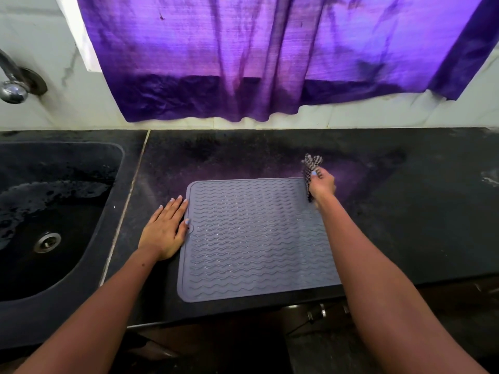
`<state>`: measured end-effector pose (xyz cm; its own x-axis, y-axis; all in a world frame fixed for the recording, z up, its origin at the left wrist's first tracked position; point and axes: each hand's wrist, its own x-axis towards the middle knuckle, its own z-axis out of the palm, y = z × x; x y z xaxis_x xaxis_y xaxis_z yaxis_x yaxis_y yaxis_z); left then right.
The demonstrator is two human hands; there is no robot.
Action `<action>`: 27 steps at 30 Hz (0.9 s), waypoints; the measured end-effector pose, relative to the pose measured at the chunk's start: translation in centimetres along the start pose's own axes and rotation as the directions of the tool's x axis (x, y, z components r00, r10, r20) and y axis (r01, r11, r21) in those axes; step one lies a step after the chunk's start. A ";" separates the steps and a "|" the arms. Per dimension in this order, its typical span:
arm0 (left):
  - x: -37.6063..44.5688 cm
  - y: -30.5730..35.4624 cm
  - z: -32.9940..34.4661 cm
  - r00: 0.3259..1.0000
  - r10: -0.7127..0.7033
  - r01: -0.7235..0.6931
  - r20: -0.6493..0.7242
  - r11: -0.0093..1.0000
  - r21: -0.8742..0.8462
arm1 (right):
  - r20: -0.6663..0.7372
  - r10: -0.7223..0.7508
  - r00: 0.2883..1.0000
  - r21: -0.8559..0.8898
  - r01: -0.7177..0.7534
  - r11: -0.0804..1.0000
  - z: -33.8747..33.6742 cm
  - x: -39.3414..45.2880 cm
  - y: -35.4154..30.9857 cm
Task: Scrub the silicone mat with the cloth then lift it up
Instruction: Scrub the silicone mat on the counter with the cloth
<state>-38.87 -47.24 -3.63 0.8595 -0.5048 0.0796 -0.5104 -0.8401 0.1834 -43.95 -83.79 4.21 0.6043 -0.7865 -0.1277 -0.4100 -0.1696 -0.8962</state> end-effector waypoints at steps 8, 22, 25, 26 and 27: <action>0.1 -0.1 0.2 1.000 0.012 -0.012 -0.020 1.000 -0.021 | 0.149 -0.328 0.933 -0.697 0.334 0.635 0.5 -1.1 5.1; 0.0 0.0 0.0 1.000 0.002 -0.002 -0.007 1.000 -0.019 | -0.116 0.013 0.993 -0.135 -0.029 0.990 -3.8 0.7 2.3; 0.0 0.0 0.0 1.000 -0.001 0.000 -0.014 1.000 -0.029 | -0.090 -0.153 0.984 -0.494 0.089 0.865 -4.4 -1.8 2.9; 0.0 0.0 0.0 1.000 0.000 0.000 -0.014 1.000 -0.028 | -0.019 -0.178 0.984 -0.576 0.135 0.806 -4.0 -2.4 3.7; 0.0 0.0 0.1 1.000 0.000 -0.001 -0.013 1.000 -0.025 | 0.057 -0.199 0.978 -0.631 0.190 0.753 -3.5 -2.6 4.6</action>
<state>-38.83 -47.26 -3.68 0.8596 -0.5026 0.0921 -0.5103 -0.8345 0.2078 -49.77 -84.60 1.87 0.7117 -0.7019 0.0292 -0.6247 -0.6513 -0.4307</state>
